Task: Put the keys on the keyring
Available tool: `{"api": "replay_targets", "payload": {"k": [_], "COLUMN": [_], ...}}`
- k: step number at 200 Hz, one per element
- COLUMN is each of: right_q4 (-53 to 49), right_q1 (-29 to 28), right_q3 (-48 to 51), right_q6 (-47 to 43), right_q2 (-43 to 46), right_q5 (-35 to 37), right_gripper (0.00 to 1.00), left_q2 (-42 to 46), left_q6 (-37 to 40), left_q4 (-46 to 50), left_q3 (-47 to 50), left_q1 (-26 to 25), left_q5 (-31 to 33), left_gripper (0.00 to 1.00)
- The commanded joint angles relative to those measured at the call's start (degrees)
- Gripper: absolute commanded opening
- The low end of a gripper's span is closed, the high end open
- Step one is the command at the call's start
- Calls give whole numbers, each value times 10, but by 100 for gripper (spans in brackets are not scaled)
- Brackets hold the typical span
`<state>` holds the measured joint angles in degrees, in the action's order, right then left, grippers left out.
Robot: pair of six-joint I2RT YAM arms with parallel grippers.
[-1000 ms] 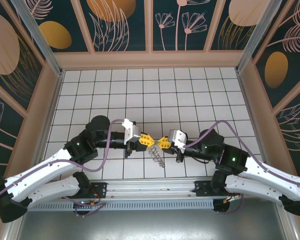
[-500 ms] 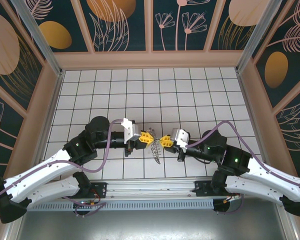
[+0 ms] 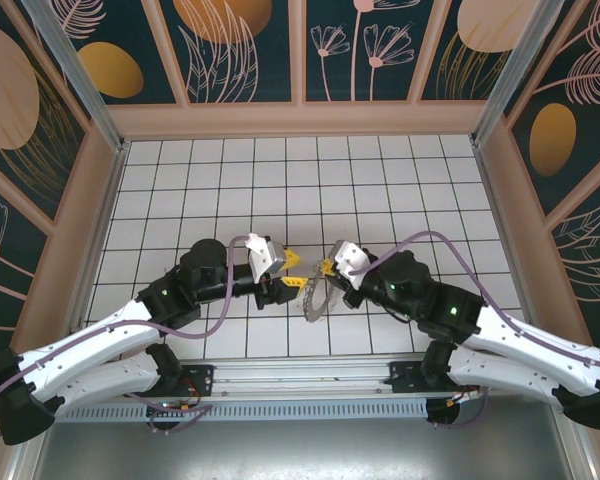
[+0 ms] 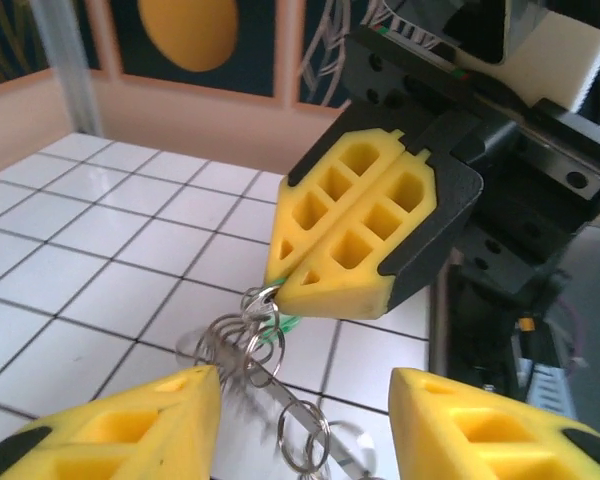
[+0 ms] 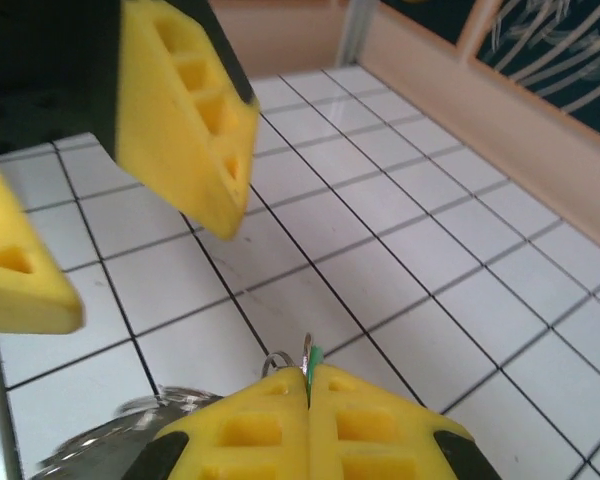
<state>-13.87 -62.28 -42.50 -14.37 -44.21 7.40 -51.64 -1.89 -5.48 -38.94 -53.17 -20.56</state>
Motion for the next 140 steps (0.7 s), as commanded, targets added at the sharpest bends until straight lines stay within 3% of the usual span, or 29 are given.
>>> {"api": "replay_targets", "payload": {"k": [1,76,140], "right_q4": [-8,0,38], "right_q1": [42,236,350], "right_q3": [-37,-124,-245], "right_q6": [29,38,35], "right_q2": [-29,-200,-376], "right_q5": [2,-106,-181], "right_gripper": [0,0,0], "left_q2": [12,-12,-60], "left_q6": [-45,-97,-91], "left_q4": [-45,-141,-183], "left_q3": [27,103,102], "left_q1": [2,2,2], "left_q5": [81,219,241], "left_gripper": [52,57,57]}}
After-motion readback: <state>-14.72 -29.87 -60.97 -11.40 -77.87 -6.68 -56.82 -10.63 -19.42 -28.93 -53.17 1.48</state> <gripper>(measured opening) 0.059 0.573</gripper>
